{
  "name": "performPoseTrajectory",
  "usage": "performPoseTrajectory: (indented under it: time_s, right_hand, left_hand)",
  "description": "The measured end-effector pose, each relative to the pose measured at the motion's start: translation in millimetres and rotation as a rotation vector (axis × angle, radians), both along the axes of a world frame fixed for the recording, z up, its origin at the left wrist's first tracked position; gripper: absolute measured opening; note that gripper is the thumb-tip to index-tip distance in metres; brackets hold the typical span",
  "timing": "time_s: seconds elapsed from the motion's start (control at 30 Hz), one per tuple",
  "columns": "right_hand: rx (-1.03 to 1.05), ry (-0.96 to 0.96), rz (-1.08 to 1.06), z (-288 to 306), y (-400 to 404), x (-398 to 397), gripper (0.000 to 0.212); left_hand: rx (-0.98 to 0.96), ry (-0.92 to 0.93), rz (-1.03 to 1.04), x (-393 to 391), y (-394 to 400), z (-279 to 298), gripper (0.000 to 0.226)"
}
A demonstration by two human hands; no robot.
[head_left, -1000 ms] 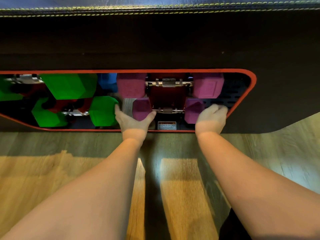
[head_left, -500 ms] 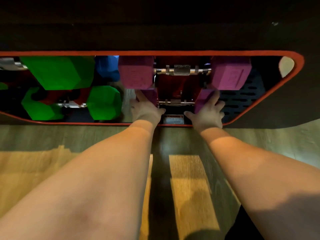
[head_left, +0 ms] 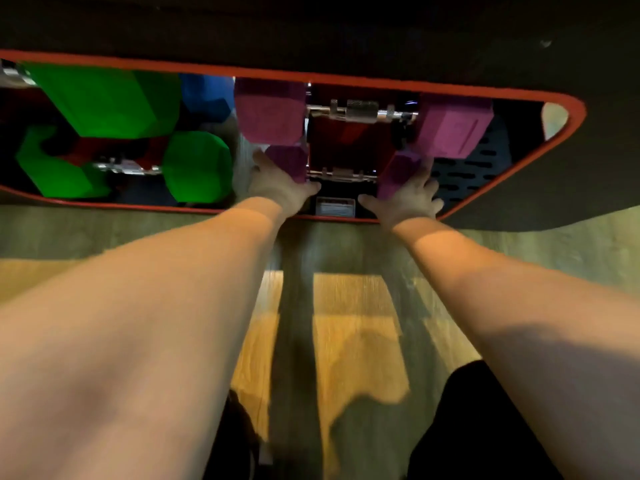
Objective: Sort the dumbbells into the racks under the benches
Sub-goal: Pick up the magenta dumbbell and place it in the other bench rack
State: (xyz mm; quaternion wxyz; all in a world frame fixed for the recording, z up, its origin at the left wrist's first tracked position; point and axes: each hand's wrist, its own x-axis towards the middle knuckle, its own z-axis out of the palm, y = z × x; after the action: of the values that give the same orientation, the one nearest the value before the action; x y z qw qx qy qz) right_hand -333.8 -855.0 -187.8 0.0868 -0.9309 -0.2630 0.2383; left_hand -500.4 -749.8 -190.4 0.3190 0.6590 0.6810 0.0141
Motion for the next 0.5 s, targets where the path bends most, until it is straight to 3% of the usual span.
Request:
performPoseTrajectory:
  time_s: [0.13,0.27,0.37,0.5]
  right_hand:
    - [-0.129,0.144,0.078,67,-17,-10,0.083]
    - [0.041,0.375,0.017,179,-54,-26,0.056]
    - [0.117,0.566,-0.069,285,-88,-31,0.047]
    - [0.184,0.578,0.011,436,-143,-21,0.042]
  left_hand:
    - [-0.127,0.159,-0.254,-8,-28,74,0.072]
    - [-0.292,0.128,-0.484,-16,-70,193,0.033]
    - [-0.29,0.11,-0.56,-7,-102,304,0.027]
    - [-0.206,0.044,-0.448,3,-148,466,0.031]
